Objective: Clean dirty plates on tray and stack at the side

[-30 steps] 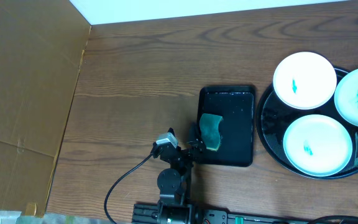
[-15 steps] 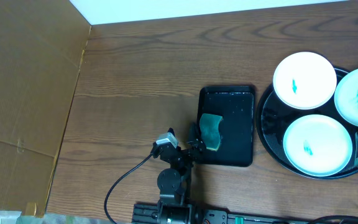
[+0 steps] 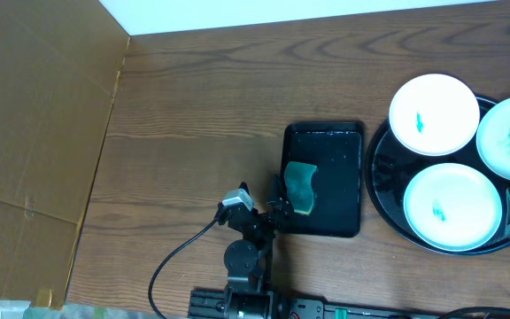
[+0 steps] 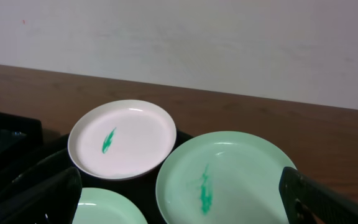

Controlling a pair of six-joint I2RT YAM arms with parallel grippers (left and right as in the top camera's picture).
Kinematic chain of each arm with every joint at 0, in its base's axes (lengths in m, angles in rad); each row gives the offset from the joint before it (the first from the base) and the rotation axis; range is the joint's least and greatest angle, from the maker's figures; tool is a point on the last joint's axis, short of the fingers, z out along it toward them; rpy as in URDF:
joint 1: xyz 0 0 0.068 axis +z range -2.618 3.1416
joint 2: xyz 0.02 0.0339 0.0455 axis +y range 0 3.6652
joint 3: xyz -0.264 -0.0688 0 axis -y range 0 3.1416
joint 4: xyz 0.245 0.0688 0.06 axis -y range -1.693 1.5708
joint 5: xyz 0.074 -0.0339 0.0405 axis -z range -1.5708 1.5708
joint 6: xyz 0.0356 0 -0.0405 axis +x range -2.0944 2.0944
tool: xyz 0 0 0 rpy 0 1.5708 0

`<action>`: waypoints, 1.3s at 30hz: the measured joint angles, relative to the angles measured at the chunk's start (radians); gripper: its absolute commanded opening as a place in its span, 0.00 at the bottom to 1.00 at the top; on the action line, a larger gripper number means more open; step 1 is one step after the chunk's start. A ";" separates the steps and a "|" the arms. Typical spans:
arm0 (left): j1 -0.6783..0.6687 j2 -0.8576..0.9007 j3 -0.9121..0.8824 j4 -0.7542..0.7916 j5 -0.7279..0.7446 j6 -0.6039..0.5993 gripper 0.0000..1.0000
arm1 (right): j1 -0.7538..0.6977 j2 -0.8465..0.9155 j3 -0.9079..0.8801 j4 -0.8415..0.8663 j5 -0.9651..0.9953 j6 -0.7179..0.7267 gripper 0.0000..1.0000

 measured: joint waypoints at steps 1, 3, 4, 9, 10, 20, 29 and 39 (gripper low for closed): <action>0.000 0.000 0.000 0.000 0.000 0.000 0.80 | 0.000 0.000 0.000 0.000 0.000 0.000 0.99; 0.000 0.000 0.000 0.000 0.005 0.000 0.80 | 0.000 0.000 0.000 0.000 -0.003 0.003 0.99; 0.000 0.000 0.000 -0.001 0.008 0.000 0.80 | 0.000 0.000 0.000 0.000 -0.004 0.008 0.99; 0.000 0.000 0.000 -0.002 0.031 -0.030 0.80 | 0.000 0.000 0.000 0.006 -0.011 0.071 0.99; 0.000 0.000 0.000 -0.002 0.034 -0.045 0.80 | 0.000 0.000 0.000 0.016 -0.016 0.087 0.99; 0.000 0.029 0.116 -0.092 0.121 -0.142 0.80 | 0.000 0.007 0.094 0.018 -0.097 0.152 0.99; 0.000 0.430 0.539 -0.430 0.213 -0.134 0.80 | 0.000 0.293 0.536 -0.460 -0.109 0.162 0.99; 0.000 0.949 0.938 -0.880 0.334 -0.111 0.80 | 0.000 0.700 0.809 -0.711 -0.188 0.229 0.99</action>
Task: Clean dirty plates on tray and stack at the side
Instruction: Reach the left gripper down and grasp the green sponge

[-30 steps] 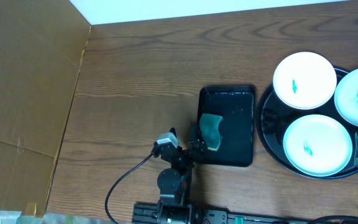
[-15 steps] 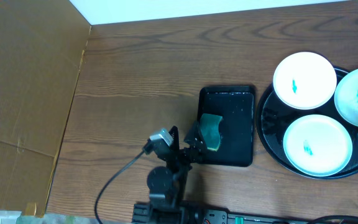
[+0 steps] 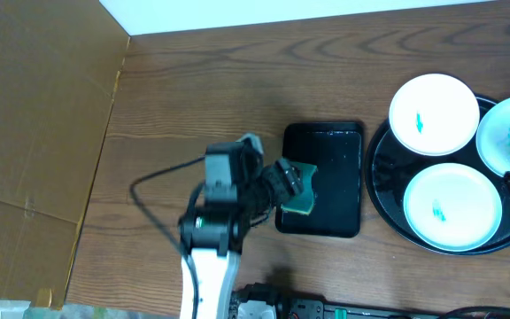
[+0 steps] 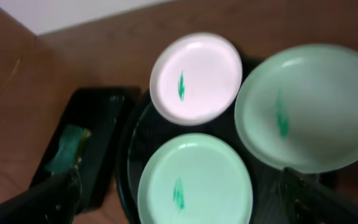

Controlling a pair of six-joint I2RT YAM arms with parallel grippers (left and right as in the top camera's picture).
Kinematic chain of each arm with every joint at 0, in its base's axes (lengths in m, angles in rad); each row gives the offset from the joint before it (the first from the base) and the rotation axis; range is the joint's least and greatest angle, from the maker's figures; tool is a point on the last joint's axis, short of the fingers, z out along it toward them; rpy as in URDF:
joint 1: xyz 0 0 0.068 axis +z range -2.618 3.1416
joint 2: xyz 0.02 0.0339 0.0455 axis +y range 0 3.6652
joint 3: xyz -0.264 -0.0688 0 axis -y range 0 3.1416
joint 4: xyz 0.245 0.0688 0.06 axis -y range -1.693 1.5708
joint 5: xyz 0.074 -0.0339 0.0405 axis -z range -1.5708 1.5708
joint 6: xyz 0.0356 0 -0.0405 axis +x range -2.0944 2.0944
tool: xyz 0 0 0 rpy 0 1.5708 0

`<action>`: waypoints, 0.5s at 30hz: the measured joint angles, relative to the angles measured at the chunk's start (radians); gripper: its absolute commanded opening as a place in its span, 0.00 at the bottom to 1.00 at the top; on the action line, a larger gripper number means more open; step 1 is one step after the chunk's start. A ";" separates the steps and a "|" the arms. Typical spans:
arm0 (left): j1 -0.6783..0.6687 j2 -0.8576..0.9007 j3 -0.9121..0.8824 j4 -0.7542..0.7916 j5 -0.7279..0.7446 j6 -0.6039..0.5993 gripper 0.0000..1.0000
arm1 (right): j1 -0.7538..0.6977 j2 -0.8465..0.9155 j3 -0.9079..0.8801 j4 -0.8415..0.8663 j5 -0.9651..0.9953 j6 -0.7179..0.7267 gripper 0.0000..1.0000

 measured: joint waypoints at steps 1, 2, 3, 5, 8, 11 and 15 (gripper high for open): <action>0.000 0.032 0.005 -0.016 0.005 0.004 0.80 | 0.000 0.021 0.000 -0.013 -0.006 0.002 0.99; 0.000 0.057 0.006 -0.032 0.008 0.006 0.80 | 0.000 0.047 0.000 -0.032 -0.014 0.005 0.99; 0.000 0.080 0.006 -0.047 0.011 0.007 0.80 | 0.000 0.063 0.000 -0.043 -0.018 0.006 0.99; 0.000 0.127 0.006 -0.056 0.011 0.010 0.80 | 0.000 0.095 0.000 -0.061 -0.023 0.010 0.99; 0.000 0.203 0.006 -0.056 -0.002 0.023 0.76 | 0.000 0.137 0.000 -0.089 -0.026 0.013 0.99; -0.006 0.292 0.006 -0.036 -0.047 0.038 0.63 | 0.000 0.182 0.000 -0.137 -0.029 0.007 0.92; -0.031 0.410 0.005 0.052 -0.109 0.083 0.63 | 0.002 0.248 0.000 -0.193 -0.034 -0.011 0.82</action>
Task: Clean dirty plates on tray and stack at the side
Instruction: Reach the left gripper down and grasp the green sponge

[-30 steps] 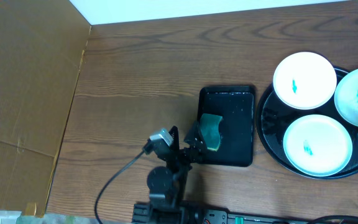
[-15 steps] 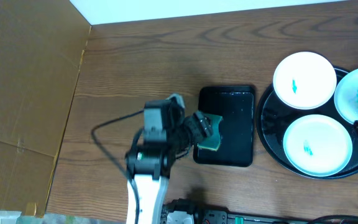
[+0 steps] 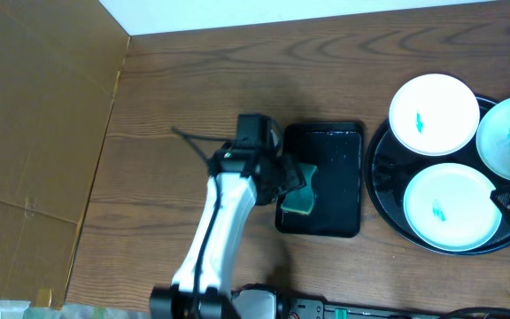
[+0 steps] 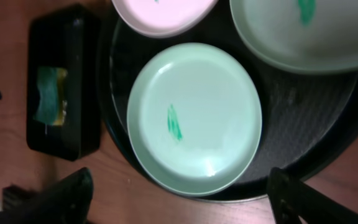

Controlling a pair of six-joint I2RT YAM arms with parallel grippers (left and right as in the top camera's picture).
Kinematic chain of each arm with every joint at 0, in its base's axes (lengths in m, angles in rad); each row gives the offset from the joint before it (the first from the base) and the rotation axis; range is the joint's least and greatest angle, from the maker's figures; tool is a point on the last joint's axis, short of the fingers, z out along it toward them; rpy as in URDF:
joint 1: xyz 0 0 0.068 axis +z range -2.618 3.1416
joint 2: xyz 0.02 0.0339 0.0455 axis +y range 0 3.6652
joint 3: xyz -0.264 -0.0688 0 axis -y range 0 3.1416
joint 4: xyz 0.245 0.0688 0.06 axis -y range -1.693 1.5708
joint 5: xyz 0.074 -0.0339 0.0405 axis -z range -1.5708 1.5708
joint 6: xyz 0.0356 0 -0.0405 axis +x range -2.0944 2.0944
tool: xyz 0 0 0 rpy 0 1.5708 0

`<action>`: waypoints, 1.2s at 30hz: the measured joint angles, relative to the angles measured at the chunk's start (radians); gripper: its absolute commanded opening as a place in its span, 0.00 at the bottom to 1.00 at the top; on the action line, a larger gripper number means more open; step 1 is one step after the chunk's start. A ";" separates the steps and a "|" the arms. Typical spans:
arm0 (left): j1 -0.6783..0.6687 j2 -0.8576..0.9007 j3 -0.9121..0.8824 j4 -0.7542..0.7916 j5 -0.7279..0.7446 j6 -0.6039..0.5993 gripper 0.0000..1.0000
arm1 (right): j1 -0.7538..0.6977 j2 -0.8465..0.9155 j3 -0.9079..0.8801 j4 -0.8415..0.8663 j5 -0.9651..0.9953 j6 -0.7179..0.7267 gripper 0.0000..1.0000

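Three plates with green smears lie on the round black tray (image 3: 379,190): a white one (image 3: 434,113), a mint one (image 3: 507,140) at the right edge and a mint one (image 3: 450,206) nearest the front. A green sponge (image 3: 301,193) lies in the black rectangular tray (image 3: 335,177). My left gripper (image 3: 289,177) hovers at the sponge's left edge, its jaws seemingly spread. My right gripper (image 4: 179,204) is open above the front rim of the near mint plate (image 4: 194,118), nothing between its fingers (image 4: 64,198).
A brown cardboard wall (image 3: 34,133) stands along the table's left side. The left arm (image 3: 215,230) stretches from the front edge toward the sponge tray. Bare wood table (image 3: 237,80) lies behind and to the left of the trays.
The left arm has stretched farther back, its gripper still at the sponge's left edge. The right gripper has shifted toward the front and now looks straight down on the near mint plate.
At first the left arm sat folded at the table's front by the sponge tray, and the right gripper looked low across the plates. Later the left gripper was at the sponge and the right one high over the round tray. Both now hover there.
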 measured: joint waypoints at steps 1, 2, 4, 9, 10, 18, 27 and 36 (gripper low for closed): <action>-0.009 0.026 0.000 0.026 -0.017 0.008 0.63 | 0.003 0.013 0.000 -0.005 0.000 -0.003 0.80; -0.019 0.048 0.000 0.049 -0.037 0.016 0.62 | 0.006 0.027 0.000 -0.008 -0.001 -0.006 0.77; -0.041 0.093 0.000 0.081 -0.082 0.029 0.57 | 0.012 0.045 0.000 -0.011 -0.002 -0.010 0.72; -0.082 0.207 0.000 0.134 -0.144 0.053 0.51 | 0.045 0.059 0.000 -0.020 -0.003 -0.011 0.64; -0.087 0.225 0.000 0.142 -0.151 0.056 0.50 | 0.050 0.059 0.000 -0.020 -0.003 -0.011 0.64; -0.122 0.365 0.004 0.189 -0.174 0.076 0.08 | 0.052 0.059 0.000 -0.037 -0.003 -0.011 0.62; -0.122 0.340 0.025 0.070 -0.167 0.084 0.07 | 0.052 0.059 0.000 -0.043 0.066 -0.011 0.55; -0.122 0.120 0.025 0.072 -0.027 0.084 0.16 | 0.052 0.067 0.000 -0.046 0.214 0.059 0.57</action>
